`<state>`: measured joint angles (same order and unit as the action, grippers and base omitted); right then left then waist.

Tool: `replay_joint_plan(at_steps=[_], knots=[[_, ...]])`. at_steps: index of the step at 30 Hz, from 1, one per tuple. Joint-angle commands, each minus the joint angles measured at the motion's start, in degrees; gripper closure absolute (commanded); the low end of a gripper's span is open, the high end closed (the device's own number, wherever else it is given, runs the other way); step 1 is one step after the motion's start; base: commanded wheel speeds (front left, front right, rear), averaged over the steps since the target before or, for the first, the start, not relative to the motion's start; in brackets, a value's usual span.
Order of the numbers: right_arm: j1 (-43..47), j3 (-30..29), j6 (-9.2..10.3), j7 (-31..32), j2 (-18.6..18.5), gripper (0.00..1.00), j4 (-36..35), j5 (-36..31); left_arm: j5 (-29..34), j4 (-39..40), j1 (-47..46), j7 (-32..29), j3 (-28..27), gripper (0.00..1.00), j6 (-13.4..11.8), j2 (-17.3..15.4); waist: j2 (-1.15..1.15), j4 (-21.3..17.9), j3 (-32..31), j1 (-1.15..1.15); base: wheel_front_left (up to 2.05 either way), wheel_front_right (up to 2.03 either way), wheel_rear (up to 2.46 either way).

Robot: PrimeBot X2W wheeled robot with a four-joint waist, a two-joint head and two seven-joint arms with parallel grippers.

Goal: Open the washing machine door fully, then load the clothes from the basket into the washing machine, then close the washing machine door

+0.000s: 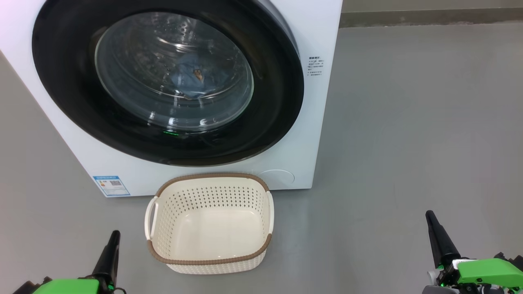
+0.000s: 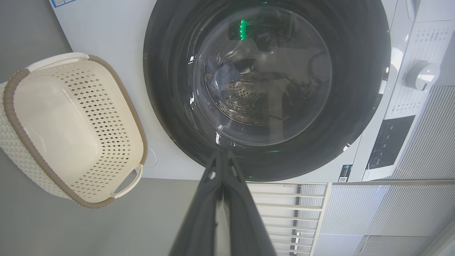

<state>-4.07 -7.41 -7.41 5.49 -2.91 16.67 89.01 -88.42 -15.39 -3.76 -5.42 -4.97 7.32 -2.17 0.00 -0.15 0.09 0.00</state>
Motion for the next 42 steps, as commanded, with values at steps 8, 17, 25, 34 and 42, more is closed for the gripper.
replay_joint_plan(at_steps=[8,17,25,34,42], knots=[[-2.59,0.78,-0.08,1.07,0.02,1.00,-2.26,3.07,-3.65,1.02,-2.88,-1.13,-1.66,1.00,0.10,-0.71,0.00,0.15,-0.09,0.00,0.00,0.00,0.00],[-2.59,0.78,-0.08,1.07,0.02,1.00,-2.26,3.07,-3.65,1.01,-2.89,-1.13,-1.66,1.00,0.10,-0.71,0.00,0.15,-0.09,0.00,0.00,0.00,0.00],[-2.59,0.78,-0.08,1.07,0.02,1.00,-2.26,3.07,-3.65,1.01,-2.89,-1.13,-1.66,1.00,0.11,-0.71,0.00,0.15,-0.09,0.00,0.00,0.00,0.00],[-2.59,0.78,-0.08,1.07,0.03,1.00,-2.26,3.07,-3.65,1.01,-2.89,-1.13,-1.66,1.00,0.11,-0.71,0.00,0.15,-0.09,0.00,0.00,0.00,0.00],[-2.59,0.78,-0.08,1.07,0.03,1.00,-2.26,3.07,-3.65,1.00,-2.89,-1.13,-1.66,1.00,0.11,-0.71,0.00,0.15,-0.09,0.00,0.00,0.00,0.00]])
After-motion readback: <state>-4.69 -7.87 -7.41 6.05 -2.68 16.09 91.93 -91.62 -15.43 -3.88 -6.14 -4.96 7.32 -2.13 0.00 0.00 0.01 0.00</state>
